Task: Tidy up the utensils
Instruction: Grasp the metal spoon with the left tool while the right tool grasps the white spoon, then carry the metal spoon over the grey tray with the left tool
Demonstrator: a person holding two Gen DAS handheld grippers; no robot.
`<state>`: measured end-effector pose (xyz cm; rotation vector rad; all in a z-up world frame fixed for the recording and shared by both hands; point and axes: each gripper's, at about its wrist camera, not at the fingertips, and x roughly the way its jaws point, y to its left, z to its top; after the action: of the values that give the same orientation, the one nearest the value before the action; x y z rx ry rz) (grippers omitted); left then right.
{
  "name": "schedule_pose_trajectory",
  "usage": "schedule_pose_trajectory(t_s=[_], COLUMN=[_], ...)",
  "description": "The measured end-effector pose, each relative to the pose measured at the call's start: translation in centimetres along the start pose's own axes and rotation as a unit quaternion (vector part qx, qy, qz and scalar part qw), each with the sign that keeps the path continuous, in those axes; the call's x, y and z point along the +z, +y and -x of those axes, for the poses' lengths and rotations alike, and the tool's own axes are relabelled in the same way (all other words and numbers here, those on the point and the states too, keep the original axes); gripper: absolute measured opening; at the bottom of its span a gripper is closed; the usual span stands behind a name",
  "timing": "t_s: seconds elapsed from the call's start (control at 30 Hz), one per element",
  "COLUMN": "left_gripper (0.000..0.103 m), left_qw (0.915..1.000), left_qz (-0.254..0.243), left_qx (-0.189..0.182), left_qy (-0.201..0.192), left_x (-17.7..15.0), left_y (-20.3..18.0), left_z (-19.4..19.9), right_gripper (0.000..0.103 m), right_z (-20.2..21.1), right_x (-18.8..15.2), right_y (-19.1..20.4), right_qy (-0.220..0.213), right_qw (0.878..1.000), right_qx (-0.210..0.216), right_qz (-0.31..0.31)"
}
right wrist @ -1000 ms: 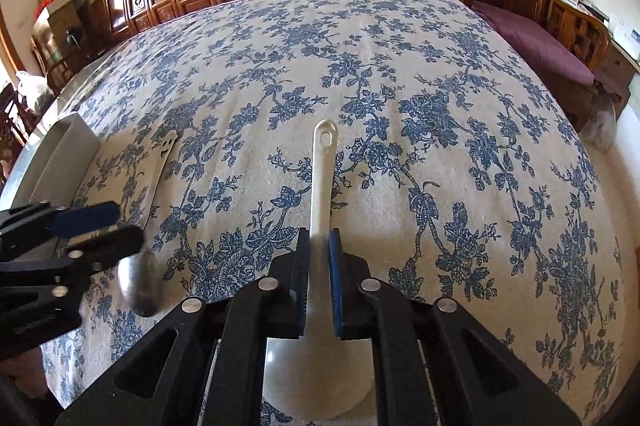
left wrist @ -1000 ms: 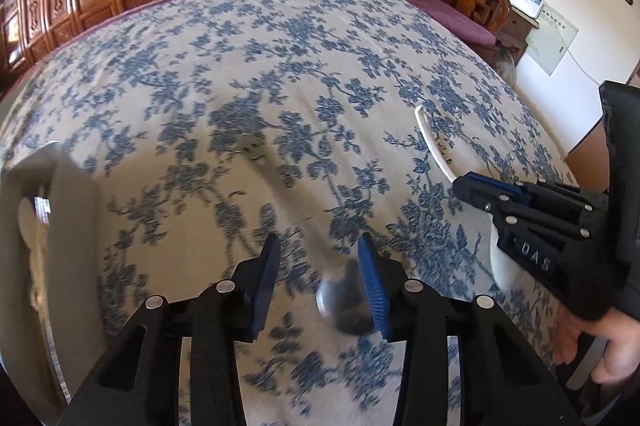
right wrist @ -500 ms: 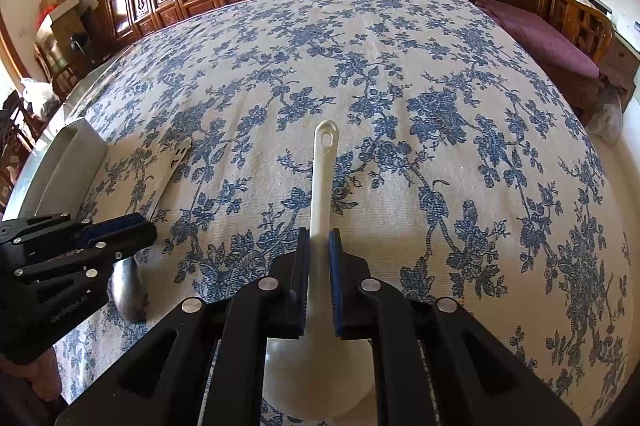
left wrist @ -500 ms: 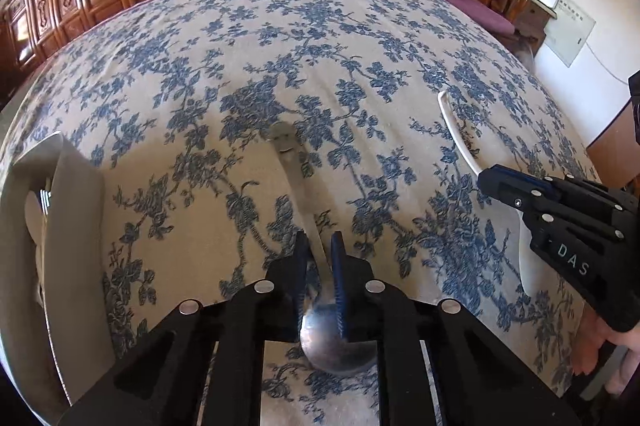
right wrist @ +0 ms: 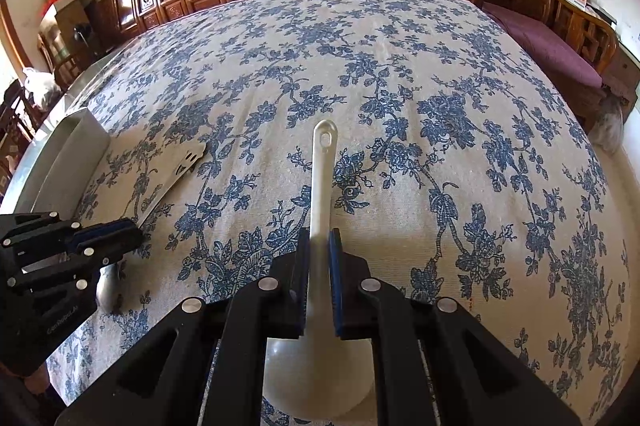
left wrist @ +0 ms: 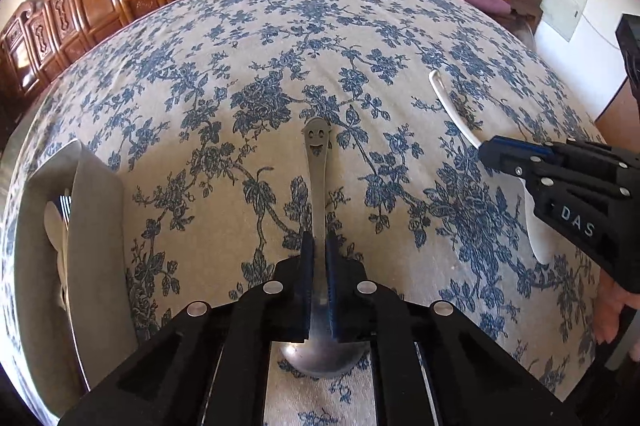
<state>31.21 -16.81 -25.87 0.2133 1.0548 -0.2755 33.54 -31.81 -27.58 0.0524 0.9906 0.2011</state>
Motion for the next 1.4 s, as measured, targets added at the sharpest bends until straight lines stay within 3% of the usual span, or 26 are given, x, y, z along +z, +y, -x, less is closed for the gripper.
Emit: schedule_pose_trajectory(t_s=[0.3,0.8,0.97,1.07,1.17,1.27,1.4], left_gripper=[0.005,0.005,0.005,0.005,0.005,0.005,0.005], left_qw=[0.9997,0.9971,0.9957,0.9947,0.9936,0.9934,0.9926], left_qz=[-0.007,0.002,0.009,0.013,0.017,0.02,0.032], left_qx=[-0.017,-0.03,-0.032,-0.032,-0.031,-0.028,-0.033], left_qy=[-0.018,-0.069,-0.087,-0.097,-0.108,-0.109,-0.112], left_x=[-2.0,-2.6,-2.9,-3.0,-3.2,-3.3,-3.7], left_y=[0.4,1.4,2.4,3.2,4.0,4.7,6.0], left_z=[2.8,9.2,11.5,12.9,14.1,14.4,14.8], right_gripper=[0.011,0.01,0.01,0.0,0.0,0.0,0.001], right_z=[0.3,1.9,3.5,4.9,6.1,4.4,3.7], right_x=[-0.1,-0.8,-0.6,-0.4,-0.1,0.1,-0.1], right_y=[1.2,3.9,5.3,6.2,7.3,7.4,7.0], right_qy=[-0.003,-0.017,-0.023,-0.028,-0.034,-0.008,-0.001], right_qw=[1.0,0.997,0.997,0.997,0.996,0.997,0.998], right_qx=[0.02,0.07,0.063,0.059,0.045,0.026,0.046], right_qz=[0.015,0.026,0.041,0.05,0.066,0.066,0.042])
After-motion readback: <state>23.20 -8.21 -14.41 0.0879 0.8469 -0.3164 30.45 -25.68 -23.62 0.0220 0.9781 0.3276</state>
